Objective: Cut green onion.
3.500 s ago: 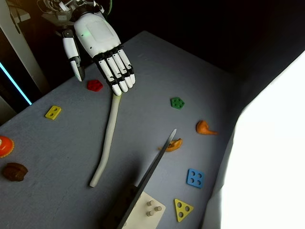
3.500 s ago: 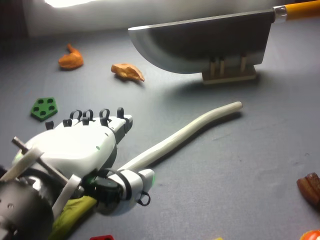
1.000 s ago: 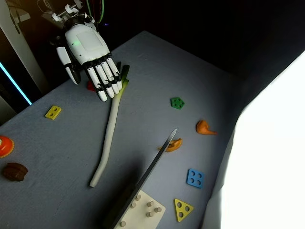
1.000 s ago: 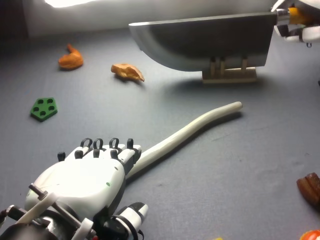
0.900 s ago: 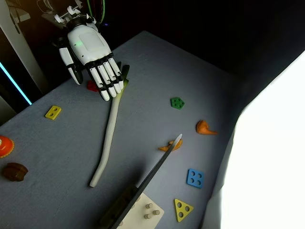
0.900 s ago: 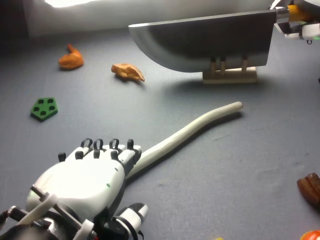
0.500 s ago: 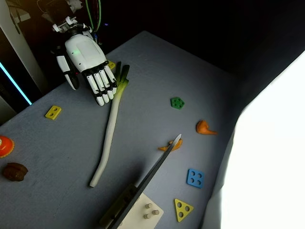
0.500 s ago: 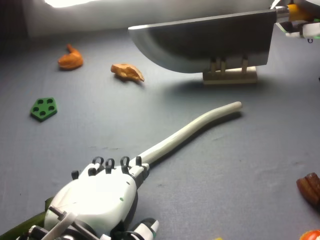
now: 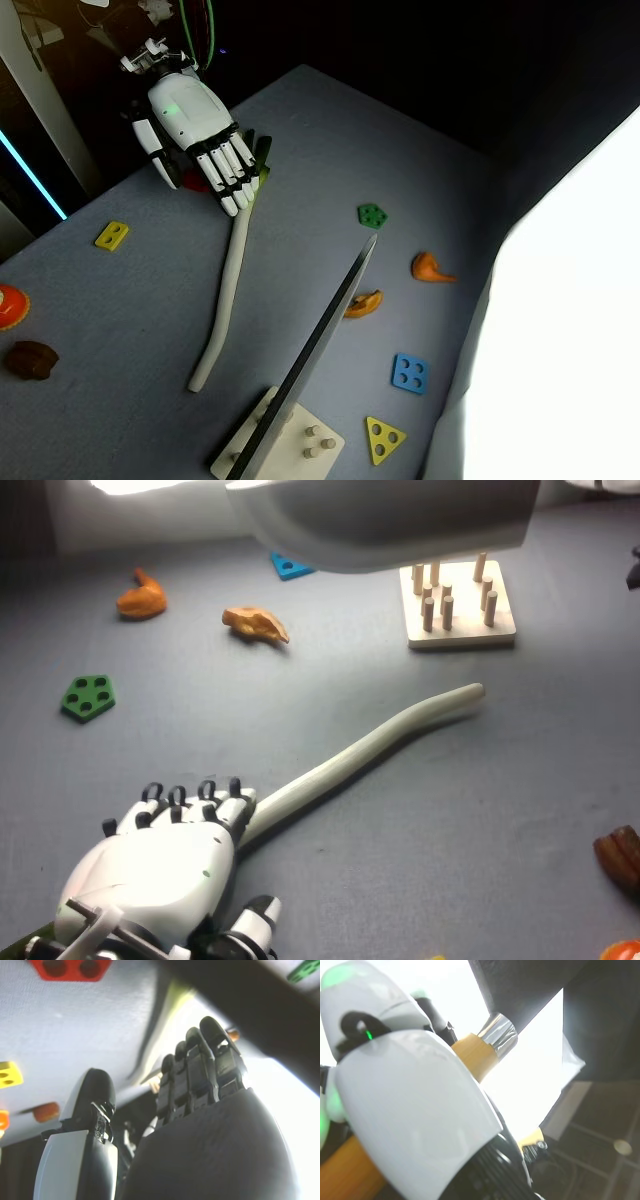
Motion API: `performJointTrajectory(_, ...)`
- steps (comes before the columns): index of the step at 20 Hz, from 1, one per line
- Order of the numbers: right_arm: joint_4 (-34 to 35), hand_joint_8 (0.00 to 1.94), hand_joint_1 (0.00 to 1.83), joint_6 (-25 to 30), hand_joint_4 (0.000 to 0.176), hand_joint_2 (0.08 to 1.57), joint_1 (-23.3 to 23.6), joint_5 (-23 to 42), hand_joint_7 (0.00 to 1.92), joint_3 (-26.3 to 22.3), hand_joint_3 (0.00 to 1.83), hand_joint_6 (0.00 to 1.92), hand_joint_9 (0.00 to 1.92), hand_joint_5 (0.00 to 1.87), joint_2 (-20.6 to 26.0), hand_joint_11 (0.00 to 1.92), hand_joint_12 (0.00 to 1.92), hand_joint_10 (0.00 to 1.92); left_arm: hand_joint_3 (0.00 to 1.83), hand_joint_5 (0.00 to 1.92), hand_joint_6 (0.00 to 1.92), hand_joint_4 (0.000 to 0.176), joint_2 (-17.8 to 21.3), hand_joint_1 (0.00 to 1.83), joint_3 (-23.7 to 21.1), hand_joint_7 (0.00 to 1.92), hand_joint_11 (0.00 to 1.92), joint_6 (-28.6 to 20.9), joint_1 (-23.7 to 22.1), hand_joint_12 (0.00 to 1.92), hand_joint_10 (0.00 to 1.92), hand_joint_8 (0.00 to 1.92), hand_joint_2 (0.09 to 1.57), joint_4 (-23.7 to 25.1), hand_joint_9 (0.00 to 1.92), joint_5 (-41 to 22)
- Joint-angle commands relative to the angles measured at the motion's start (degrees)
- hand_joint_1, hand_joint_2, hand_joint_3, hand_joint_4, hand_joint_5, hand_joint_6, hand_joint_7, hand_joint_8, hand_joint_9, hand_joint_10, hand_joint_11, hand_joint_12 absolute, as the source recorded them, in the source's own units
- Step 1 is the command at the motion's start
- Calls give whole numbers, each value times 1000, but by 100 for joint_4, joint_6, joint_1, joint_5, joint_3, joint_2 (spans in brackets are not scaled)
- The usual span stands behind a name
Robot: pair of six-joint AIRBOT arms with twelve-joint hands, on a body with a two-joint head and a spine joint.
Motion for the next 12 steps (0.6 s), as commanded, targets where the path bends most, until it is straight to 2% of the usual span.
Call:
performJointTrajectory(1, 230, 1941, 1474, 182, 86, 1264, 127, 652, 1579, 40, 0, 1815, 1645, 1194, 102, 1693, 1921, 1921, 0, 168, 3, 17, -27, 598, 29, 185, 0, -47, -9, 473, 1, 1, 1382, 472, 143, 360)
performJointTrajectory(2, 16, 1941, 1551, 478, 158, 1248, 223, 652, 1570, 35, 0, 1900, 1631, 1276, 144, 1682, 1921, 1921, 8, 149, 1, 16, -44, 556, 67, 158, 0, -58, -5, 403, 0, 0, 1401, 460, 114, 360)
performJointTrajectory(3, -78, 1941, 1541, 601, 172, 1260, 310, 629, 1567, -20, 0, 1917, 1628, 1284, 199, 1683, 1921, 1921, 12, 149, 2, 10, -58, 550, 89, 166, 0, -61, -4, 387, 5, 5, 1411, 438, 119, 369)
performJointTrajectory(5, -113, 1941, 1569, 413, 176, 1251, 652, 106, 1569, -609, 0, 1921, 1632, 1263, 521, 1692, 1921, 1921, 1, 159, 3, 12, -93, 595, 139, 159, 0, -61, 5, 437, 3, 2, 1391, 414, 103, 372)
performJointTrajectory(7, 72, 1941, 1554, 233, 176, 1246, 798, -273, 1570, -1149, 0, 1895, 1636, 1233, 783, 1692, 1921, 1921, 0, 162, 3, 13, -106, 629, 151, 166, 0, -61, 35, 454, 6, 4, 1376, 400, 108, 372)
performJointTrajectory(8, 504, 1941, 1549, -271, 176, 1242, 876, -560, 1568, -1583, 0, 1916, 1638, 1241, 982, 1699, 1921, 1921, 0, 160, 2, 11, -120, 634, 157, 167, 0, -61, 50, 454, 5, 4, 1378, 393, 108, 372)
performJointTrajectory(10, 1224, 1941, 1543, -1134, 176, 1238, 864, -684, 1574, -2451, 0, 1918, 1646, 1265, 1384, 1701, 1921, 1921, 8, 133, 4, 20, -135, 560, 161, 164, 0, -61, 94, 369, 2, 1, 1406, 393, 105, 372)
performJointTrajectory(11, 1602, 1941, 1219, -1445, 0, 1278, 852, -694, 1561, -2900, 0, 1429, 1643, 915, 1596, 1695, 1921, 1921, 7, 141, 6, 13, -137, 588, 159, 158, 0, -61, 130, 404, 3, 1, 1407, 392, 110, 372)
performJointTrajectory(12, 2135, 1941, 1154, -1898, 0, 1284, 844, -698, 1560, -3270, 0, 1335, 1643, 849, 1771, 1694, 1921, 1921, 2, 122, 4, 12, -141, 618, 160, 154, 0, -61, 148, 447, 6, 0, 1398, 392, 122, 372)
